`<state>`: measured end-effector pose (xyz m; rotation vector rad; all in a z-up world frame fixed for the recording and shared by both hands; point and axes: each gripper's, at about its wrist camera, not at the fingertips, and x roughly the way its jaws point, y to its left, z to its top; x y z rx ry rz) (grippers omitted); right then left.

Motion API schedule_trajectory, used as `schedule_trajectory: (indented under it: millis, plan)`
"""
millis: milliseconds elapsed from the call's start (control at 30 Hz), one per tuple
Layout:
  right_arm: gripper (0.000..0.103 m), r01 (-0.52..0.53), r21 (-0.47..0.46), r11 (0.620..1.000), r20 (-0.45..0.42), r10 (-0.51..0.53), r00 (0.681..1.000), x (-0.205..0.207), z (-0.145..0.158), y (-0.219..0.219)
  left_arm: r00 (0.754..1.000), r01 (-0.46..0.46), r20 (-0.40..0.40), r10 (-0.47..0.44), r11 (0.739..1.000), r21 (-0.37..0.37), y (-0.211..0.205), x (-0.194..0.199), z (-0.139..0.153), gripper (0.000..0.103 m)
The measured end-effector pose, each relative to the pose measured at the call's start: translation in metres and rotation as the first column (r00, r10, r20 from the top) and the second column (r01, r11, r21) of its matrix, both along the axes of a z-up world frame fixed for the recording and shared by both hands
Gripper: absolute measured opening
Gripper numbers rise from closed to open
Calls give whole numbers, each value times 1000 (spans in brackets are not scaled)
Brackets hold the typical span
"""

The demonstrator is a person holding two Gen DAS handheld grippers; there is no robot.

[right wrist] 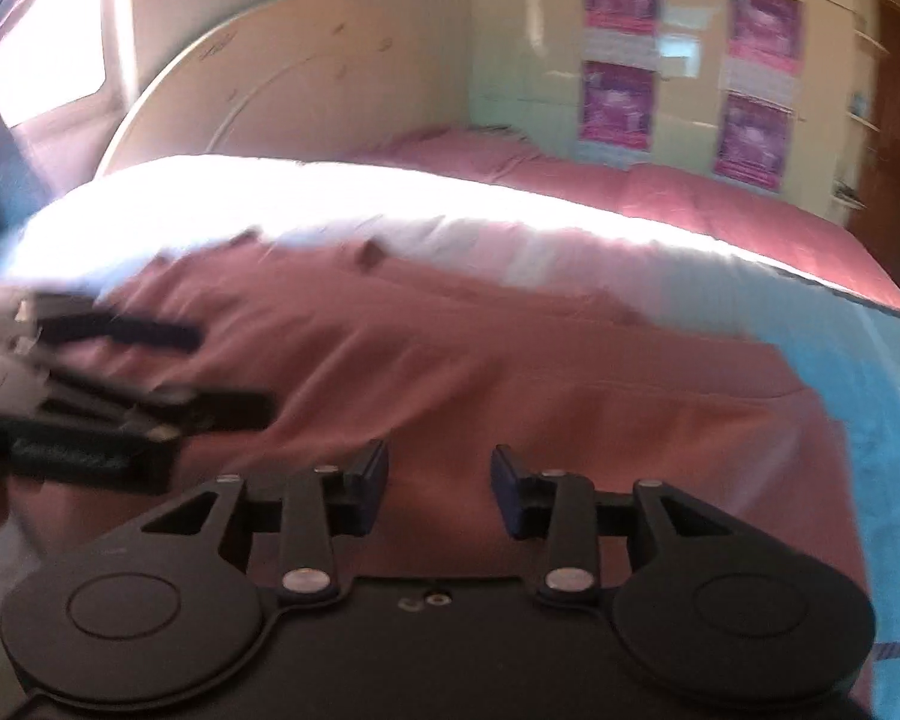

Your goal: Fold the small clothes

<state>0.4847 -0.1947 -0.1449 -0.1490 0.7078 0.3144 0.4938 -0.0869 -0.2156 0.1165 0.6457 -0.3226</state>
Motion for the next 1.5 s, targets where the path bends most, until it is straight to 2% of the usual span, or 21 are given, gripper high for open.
schedule_trajectory:
  millis: [67, 167, 200, 267, 333, 400, 500, 667, 767, 800, 867, 900, 1000, 1033, 1067, 1133, 1167, 1233, 1333, 1400, 1500]
  plan:
    - [36, 2, 2, 1000, 0, -2, 1000, 1, -3, -6, 999, -42, -13, 42, 999, 16, 11, 1, -4, 74]
    - [36, 138, 18, 990, 42, -138, 990, -5, 13, -43, 991, -132, -14, 133, 991, 28, 53, 6, 1, 74]
    - [36, 203, 24, 979, 33, -204, 978, -3, 15, -65, 986, -164, -24, 165, 985, 50, 68, 6, 0, 74]
    - [38, 304, -28, 952, -50, -305, 951, 8, 5, -99, 984, -178, -30, 178, 984, 19, 89, 0, 1, 75]
    - [38, 307, 41, 951, -74, -303, 950, 5, 4, -127, 981, -191, -17, 192, 980, 60, 93, -3, 1, 75]
    - [35, 333, -33, 942, -42, -335, 941, -3, 13, -127, 980, -197, -17, 199, 977, 79, 95, -8, 2, 75]
    - [39, 351, -2, 936, 3, -351, 936, -22, 23, -134, 978, -208, 13, 208, 974, 86, 96, -24, 6, 75]
    - [37, 370, -9, 929, -64, -370, 927, -30, 13, -145, 954, -299, 35, 297, 950, 84, 106, -43, 9, 75]
    - [23, 367, 16, 930, -88, -364, 927, -34, 14, -146, 945, -328, 31, 327, 941, 82, 112, -45, 7, 74]
    - [22, 360, 11, 933, -89, -357, 930, -35, 15, -143, 947, -323, 27, 321, 943, 87, 112, -43, 6, 70]
    - [9, 346, -15, 938, -87, -346, 934, -35, 13, -139, 951, -306, -12, 309, 945, 120, 111, -32, 2, 16]
    - [8, 344, -35, 938, -87, -346, 934, -37, 13, -138, 947, -315, -10, 320, 938, 144, 113, -30, 1, 15]
    - [7, 349, -73, 934, -101, -355, 929, -39, 15, -144, 951, -304, -11, 309, 940, 158, 127, -28, 1, 15]
    - [10, 338, -86, 937, -116, -346, 931, -38, 15, -144, 954, -294, -15, 300, 941, 167, 127, -28, 3, 24]
    - [23, 334, -107, 936, -118, -346, 931, -37, 16, -142, 951, -301, -14, 308, 937, 177, 126, -28, 9, 43]
    - [35, 372, -133, 919, -48, -381, 923, -41, 28, -134, 959, -282, 24, 282, 949, 141, 119, -42, 24, 60]
    - [34, 371, -101, 923, -3, -373, 928, -48, 37, -129, 966, -258, 38, 256, 957, 129, 108, -49, 29, 61]
    - [30, 322, -9, 947, -16, -322, 947, -53, 47, -110, 986, -166, 31, 164, 980, 108, 75, -61, 33, 61]
    - [27, 159, 4, 987, -43, -159, 986, -58, 36, -47, 998, -59, 9, 58, 996, 71, 22, -74, 29, 61]
    - [28, 63, -12, 998, -45, -64, 997, -64, 25, -7, 999, -46, -4, 46, 997, 57, 1, -76, 23, 61]
    - [28, 33, -24, 999, -98, -36, 995, -66, 7, 16, 994, -94, -47, 96, 994, 53, 5, -69, 14, 61]
